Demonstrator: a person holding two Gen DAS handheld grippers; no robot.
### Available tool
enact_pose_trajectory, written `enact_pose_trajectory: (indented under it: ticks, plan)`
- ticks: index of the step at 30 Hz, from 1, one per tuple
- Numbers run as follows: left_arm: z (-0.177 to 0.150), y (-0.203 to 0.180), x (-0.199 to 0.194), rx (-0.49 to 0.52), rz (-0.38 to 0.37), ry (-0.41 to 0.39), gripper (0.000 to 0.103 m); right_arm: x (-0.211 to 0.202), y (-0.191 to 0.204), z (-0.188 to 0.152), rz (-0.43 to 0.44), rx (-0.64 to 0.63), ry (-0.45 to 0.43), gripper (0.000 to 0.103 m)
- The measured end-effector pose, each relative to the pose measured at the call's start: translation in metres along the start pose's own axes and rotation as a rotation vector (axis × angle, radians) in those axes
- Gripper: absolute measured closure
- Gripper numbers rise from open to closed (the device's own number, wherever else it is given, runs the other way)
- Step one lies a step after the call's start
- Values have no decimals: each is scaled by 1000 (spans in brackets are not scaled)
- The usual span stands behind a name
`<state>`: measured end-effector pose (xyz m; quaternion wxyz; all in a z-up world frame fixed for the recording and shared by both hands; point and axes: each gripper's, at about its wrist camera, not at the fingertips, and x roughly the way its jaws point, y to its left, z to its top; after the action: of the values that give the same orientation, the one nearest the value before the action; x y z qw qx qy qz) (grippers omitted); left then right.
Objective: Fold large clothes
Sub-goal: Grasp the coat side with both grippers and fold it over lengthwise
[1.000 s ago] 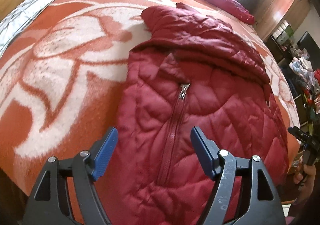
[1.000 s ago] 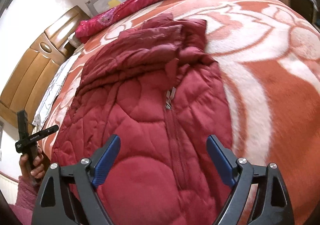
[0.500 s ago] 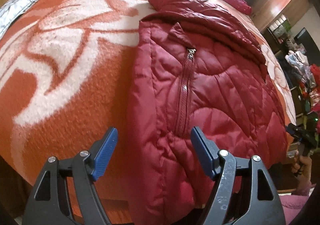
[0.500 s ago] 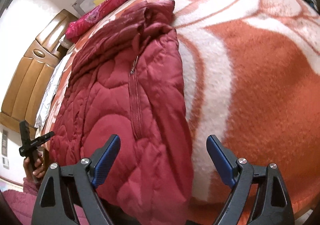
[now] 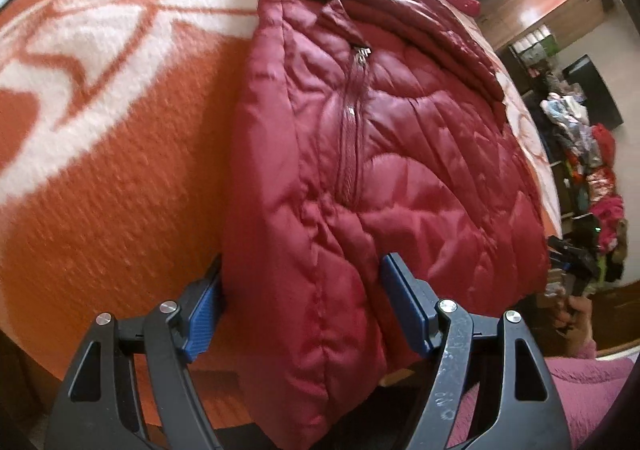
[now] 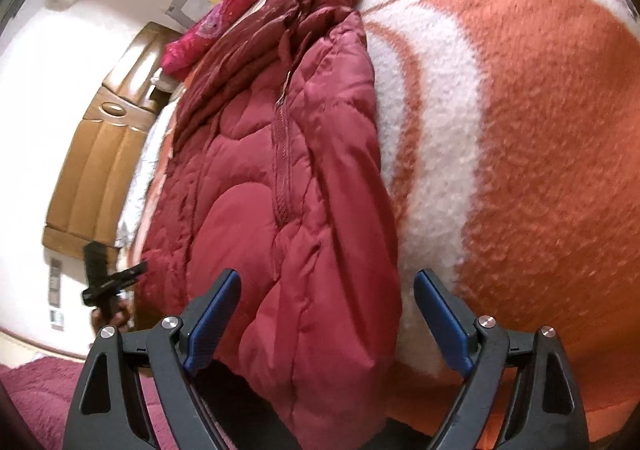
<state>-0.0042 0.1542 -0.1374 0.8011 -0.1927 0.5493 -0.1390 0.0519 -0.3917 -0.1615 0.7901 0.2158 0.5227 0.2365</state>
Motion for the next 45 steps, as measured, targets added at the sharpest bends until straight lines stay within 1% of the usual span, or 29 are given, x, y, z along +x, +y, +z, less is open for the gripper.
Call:
enact_pose_trajectory:
  ticks: [2, 5, 8, 11, 14, 16, 18, 19, 20, 21, 22, 23, 24, 25, 28, 31, 35, 39, 45]
  plan:
    - [-5, 2, 3, -3, -24, 15, 27, 1, -1, -4, 22, -2, 18, 13]
    - [-13, 4, 5, 1, -48, 31, 25, 7, 4, -11, 54, -29, 60, 16]
    - [-19, 6, 8, 10, -67, 44, 25, 18, 13, -20, 59, -76, 102, 17]
    - [-22, 11, 11, 5, -100, 54, 25, 26, 17, -21, 60, -82, 104, 17]
    - [-24, 8, 11, 24, -117, 55, 25, 28, 18, -19, 87, -65, 96, 19]
    - [-27, 4, 11, 52, -134, 64, 25, 27, 20, -19, 95, -72, 93, 26]
    - [-31, -2, 14, 84, -142, 73, 26, 28, 17, -19, 98, -67, 98, 31]
    - [-33, -5, 15, 102, -139, 74, 30, 28, 15, -19, 101, -56, 97, 35]
    - [-33, -8, 15, 116, -134, 71, 35, 28, 14, -19, 105, -48, 94, 36]
    - [-34, -11, 15, 130, -132, 67, 47, 27, 13, -19, 109, -43, 90, 39]
    - [-33, -13, 14, 140, -138, 65, 55, 27, 15, -19, 111, -46, 87, 46]
    - [-33, -15, 13, 149, -141, 61, 59, 26, 17, -20, 116, -49, 84, 50]
    - [-32, -18, 11, 160, -142, 57, 67, 25, 19, -19, 128, -54, 80, 60]
    - [-30, -21, 10, 172, -140, 51, 72, 24, 22, -18, 136, -63, 76, 66]
    - [-26, -32, 3, 205, -135, 24, 79, 20, 34, -13, 143, -98, 55, 71]
    - [-23, -40, -2, 220, -130, -5, 81, 17, 42, -10, 159, -112, 32, 73]
    - [-19, -45, -7, 207, -131, -41, 83, 11, 47, -7, 185, -109, -6, 75]
    - [-14, -48, -19, 174, -165, -92, 84, -1, 54, -2, 222, -112, -66, 77]
    - [-1, -62, -45, 188, -202, -195, 84, -16, 65, 9, 251, -147, -141, 78]
